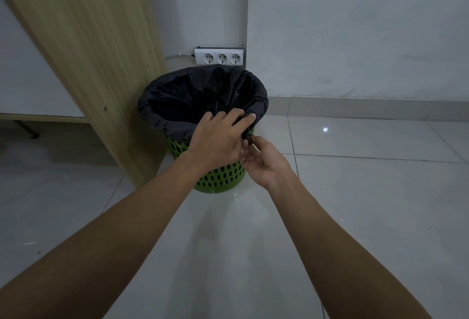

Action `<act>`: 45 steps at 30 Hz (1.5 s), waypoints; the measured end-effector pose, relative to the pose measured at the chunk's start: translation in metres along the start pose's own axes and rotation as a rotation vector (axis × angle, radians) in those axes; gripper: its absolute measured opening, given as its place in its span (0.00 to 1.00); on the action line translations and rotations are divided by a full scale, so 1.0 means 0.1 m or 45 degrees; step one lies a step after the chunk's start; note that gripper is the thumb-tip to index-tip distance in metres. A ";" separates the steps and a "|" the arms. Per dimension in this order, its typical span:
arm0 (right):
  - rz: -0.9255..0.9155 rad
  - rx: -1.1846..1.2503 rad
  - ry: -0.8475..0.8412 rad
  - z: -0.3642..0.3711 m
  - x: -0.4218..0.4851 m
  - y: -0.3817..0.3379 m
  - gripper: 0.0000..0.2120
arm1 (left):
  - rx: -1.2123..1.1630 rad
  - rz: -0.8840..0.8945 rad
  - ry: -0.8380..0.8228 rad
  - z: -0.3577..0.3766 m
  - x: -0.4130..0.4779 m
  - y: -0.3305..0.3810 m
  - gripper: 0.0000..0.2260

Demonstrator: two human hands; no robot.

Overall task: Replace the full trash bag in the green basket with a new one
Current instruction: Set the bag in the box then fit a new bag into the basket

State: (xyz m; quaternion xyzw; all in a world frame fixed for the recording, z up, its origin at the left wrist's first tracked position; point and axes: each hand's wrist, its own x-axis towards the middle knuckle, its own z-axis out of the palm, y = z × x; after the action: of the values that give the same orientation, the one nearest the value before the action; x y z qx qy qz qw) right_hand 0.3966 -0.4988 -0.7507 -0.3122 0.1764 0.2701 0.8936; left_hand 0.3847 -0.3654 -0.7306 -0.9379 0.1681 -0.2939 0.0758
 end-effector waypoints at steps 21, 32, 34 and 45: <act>-0.773 -0.727 0.018 -0.21 0.00 0.05 0.09 | 0.236 0.048 0.143 0.09 -0.03 0.05 0.04; -0.922 -1.030 0.028 -0.33 0.10 0.05 0.07 | -0.159 0.078 0.050 -0.13 0.01 -0.03 0.14; -0.983 -1.130 0.040 -0.36 0.10 0.01 0.06 | -0.317 -0.090 0.277 -0.20 -0.14 0.15 0.11; -1.216 -1.550 0.047 -0.41 0.15 -0.08 0.10 | -2.348 -1.730 0.100 0.13 -0.21 0.50 0.04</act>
State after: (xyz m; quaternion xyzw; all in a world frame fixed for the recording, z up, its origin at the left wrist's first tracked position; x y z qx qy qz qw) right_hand 0.4068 -0.5255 -0.7850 -0.7951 -0.1420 -0.1005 0.5810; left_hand 0.3627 -0.4041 -0.7646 -0.5237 -0.2193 -0.0681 -0.8204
